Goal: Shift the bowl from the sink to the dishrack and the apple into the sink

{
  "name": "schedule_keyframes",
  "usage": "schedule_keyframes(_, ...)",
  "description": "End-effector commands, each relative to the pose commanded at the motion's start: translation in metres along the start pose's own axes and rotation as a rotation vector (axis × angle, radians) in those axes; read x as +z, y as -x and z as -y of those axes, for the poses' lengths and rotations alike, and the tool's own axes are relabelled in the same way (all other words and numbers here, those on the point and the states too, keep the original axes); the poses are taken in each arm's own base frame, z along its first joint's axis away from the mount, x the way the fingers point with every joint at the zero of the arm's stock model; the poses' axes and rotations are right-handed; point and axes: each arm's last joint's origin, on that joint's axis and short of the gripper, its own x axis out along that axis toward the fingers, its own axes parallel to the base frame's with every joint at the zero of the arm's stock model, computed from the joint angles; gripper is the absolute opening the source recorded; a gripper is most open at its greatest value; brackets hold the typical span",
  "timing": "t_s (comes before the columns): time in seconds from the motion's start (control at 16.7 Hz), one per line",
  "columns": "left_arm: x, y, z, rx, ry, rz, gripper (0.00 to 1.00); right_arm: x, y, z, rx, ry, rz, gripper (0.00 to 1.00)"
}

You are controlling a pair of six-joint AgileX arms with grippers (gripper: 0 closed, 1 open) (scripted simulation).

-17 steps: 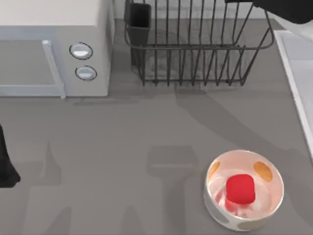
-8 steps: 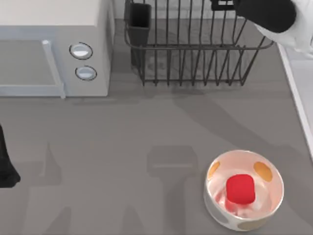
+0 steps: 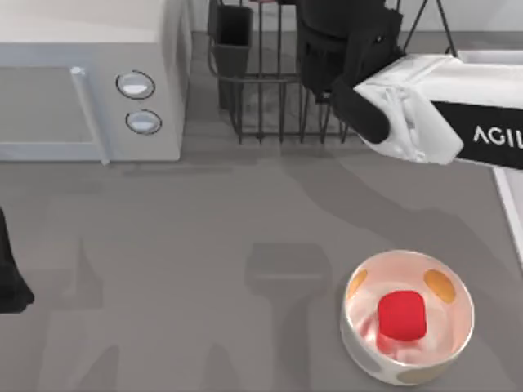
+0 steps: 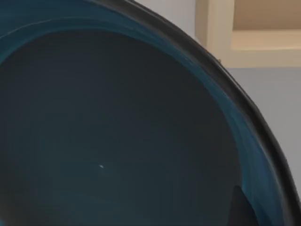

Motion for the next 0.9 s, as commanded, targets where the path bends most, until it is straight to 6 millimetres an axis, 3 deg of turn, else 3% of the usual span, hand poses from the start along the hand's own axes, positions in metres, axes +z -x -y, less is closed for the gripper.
schedule_keyframes(0.12,0.0,0.0,0.0,0.0,0.0,0.0,1.0,-0.027,-0.008,0.008,-0.001,0.007,-0.007,0.0)
schedule_keyframes(0.24,0.0,0.0,0.0,0.0,0.0,0.0,1.0,-0.042,-0.011,0.013,-0.002,0.014,-0.015,0.0)
schedule_keyframes(0.48,0.0,0.0,0.0,0.0,0.0,0.0,1.0,-0.043,-0.012,0.013,-0.002,0.015,-0.015,0.0)
schedule_keyframes(0.9,0.0,0.0,0.0,0.0,0.0,0.0,1.0,-0.043,-0.012,0.013,-0.002,0.015,-0.015,0.53)
